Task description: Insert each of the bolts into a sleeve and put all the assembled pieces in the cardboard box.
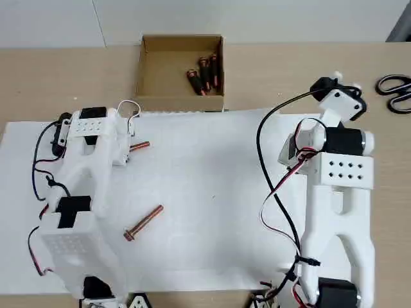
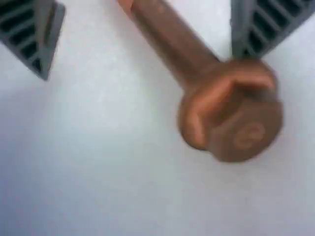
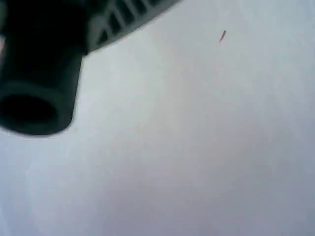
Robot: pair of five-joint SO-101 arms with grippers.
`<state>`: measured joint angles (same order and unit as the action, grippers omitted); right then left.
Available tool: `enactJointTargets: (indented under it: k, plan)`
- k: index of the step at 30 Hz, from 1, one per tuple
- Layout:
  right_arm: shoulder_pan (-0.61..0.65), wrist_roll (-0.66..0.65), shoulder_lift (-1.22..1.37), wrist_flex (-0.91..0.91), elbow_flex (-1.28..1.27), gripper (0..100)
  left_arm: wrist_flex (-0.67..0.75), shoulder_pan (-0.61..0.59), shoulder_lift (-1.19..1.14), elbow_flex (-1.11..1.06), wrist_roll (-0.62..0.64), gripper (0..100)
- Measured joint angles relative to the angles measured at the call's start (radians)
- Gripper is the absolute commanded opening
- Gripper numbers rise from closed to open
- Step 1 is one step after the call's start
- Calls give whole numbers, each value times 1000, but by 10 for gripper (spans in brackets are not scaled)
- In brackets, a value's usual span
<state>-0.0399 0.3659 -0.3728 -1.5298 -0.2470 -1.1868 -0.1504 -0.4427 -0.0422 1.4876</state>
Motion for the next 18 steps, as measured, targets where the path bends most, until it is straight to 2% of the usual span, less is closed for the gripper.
enactJointTargets:
  k: [4, 11, 18]
  plan:
    - [0, 0, 0, 0, 0, 2, 0, -2, 0, 0, 0, 212]
    - [0, 0, 0, 0, 0, 2, 2, -3, 0, 2, 0, 2]
    - [0, 0, 0, 0, 0, 2, 9, -9, 0, 5, 0, 6]
